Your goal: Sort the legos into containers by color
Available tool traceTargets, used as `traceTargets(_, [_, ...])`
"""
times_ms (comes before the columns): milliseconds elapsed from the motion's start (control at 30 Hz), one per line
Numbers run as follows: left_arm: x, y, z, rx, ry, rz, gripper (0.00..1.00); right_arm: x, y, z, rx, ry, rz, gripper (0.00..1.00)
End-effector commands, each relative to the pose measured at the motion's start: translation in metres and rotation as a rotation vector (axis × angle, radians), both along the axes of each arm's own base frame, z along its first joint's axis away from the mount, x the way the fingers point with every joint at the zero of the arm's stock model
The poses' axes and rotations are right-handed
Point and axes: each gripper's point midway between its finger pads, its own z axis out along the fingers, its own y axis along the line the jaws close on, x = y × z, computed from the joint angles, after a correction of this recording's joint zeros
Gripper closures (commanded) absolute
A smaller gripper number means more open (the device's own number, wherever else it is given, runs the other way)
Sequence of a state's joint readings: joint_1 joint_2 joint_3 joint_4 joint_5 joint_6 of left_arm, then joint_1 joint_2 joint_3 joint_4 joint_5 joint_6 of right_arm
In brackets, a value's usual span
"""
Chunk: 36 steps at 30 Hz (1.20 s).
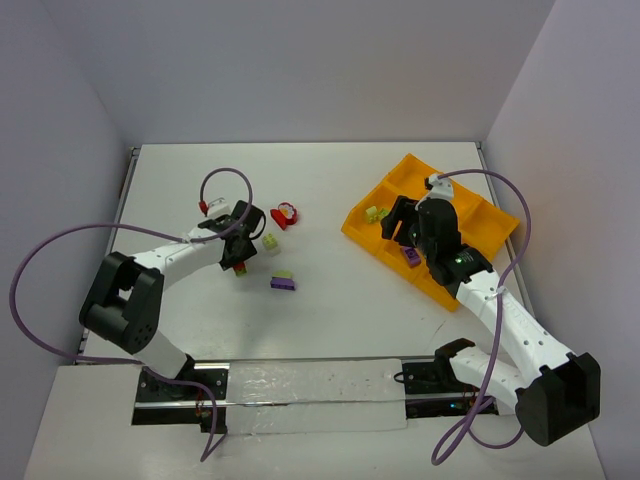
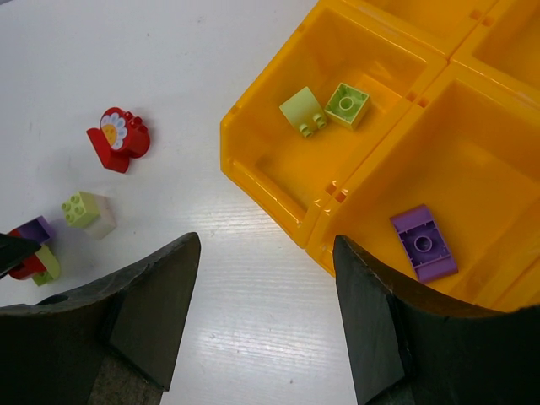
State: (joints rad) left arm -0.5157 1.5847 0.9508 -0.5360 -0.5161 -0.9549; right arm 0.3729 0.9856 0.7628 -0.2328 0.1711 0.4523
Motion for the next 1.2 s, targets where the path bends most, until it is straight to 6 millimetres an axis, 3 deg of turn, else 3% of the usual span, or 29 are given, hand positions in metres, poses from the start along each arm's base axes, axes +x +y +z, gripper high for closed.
traceTargets(0, [0.011, -0.007, 0.002, -0.028, -0.033, -0.023, 0.51, 0.001, -0.002, 0.016, 0.008, -0.043, -0.02, 0.29])
traceTargets(200, [0.017, -0.012, 0.007, -0.035, -0.035, -0.043, 0.8, 0.001, -0.002, 0.024, 0.011, -0.058, -0.016, 0.28])
traceTargets(267, [0.019, -0.014, 0.015, -0.042, -0.047, -0.052, 0.88, 0.001, -0.002, 0.025, 0.009, -0.059, -0.016, 0.28])
traceTargets(333, [0.022, -0.018, 0.036, -0.069, -0.086, -0.077, 0.99, 0.001, 0.0, 0.029, 0.01, -0.066, -0.002, 0.28])
traceTargets(433, [0.026, -0.03, 0.076, -0.143, -0.158, -0.146, 1.0, 0.001, 0.006, 0.034, 0.01, -0.072, 0.04, 0.28])
traceTargets(567, [0.027, -0.056, 0.135, -0.299, -0.286, -0.351, 1.0, -0.005, 0.041, 0.052, 0.066, -0.13, 0.249, 0.26])
traceTargets(633, [0.02, -0.078, 0.166, -0.407, -0.364, -0.54, 1.0, -0.016, 0.066, 0.063, 0.115, -0.155, 0.405, 0.26])
traceTargets(733, [0.009, -0.099, 0.193, -0.522, -0.425, -0.703, 1.0, -0.024, 0.095, 0.078, 0.148, -0.152, 0.574, 0.25])
traceTargets(867, [-0.002, -0.121, 0.213, -0.659, -0.438, -0.832, 1.0, -0.046, 0.13, 0.103, 0.221, -0.201, 0.793, 0.2])
traceTargets(967, [-0.011, -0.129, 0.22, -0.727, -0.454, -0.873, 1.0, -0.053, 0.143, 0.119, 0.257, -0.222, 0.833, 0.2])
traceTargets(1167, [-0.019, -0.136, 0.233, -0.801, -0.493, -0.912, 1.0, -0.038, 0.163, 0.123, 0.35, -0.17, 0.806, 0.26])
